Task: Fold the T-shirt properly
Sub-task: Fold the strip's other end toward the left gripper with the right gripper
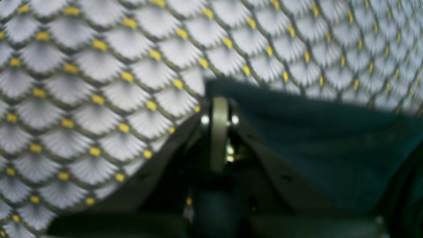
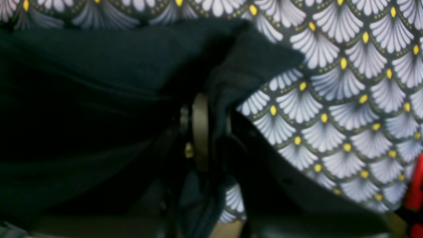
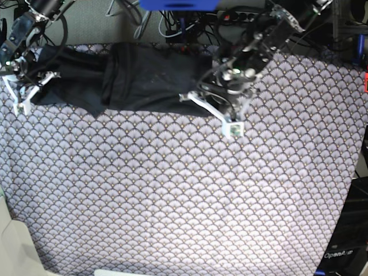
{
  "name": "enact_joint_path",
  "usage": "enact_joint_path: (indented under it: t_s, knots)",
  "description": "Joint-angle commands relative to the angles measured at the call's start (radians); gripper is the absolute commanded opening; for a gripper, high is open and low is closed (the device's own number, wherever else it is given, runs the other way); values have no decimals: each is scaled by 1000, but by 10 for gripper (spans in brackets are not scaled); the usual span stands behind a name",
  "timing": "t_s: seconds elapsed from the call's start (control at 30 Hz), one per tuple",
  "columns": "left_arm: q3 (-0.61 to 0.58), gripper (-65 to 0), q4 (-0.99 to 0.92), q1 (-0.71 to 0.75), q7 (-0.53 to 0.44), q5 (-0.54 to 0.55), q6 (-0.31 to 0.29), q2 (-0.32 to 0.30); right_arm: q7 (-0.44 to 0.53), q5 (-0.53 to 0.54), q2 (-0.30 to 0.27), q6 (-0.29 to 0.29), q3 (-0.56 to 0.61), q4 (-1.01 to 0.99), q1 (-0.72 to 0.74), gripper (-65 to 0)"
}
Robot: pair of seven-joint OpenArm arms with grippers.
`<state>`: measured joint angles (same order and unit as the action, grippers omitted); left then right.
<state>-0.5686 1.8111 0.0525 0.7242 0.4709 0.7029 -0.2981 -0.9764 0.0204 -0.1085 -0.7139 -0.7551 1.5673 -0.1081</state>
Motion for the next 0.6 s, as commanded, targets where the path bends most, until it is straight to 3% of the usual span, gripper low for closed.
enact_joint_path:
  t_s: [0.0, 0.27, 0.57]
  knots:
    - [19, -650, 32, -3, -16, -2, -5, -13, -14, -44, -18, 16, -7, 46, -6, -650]
    - [46, -650, 52, 7, -16, 82, -5, -79, -25, -43, 31, 16, 3, 315, -31, -650]
    - [75, -650, 54, 63, -16, 79, -5, -118, -25, -46, 97, 16, 187, 390, -118, -650]
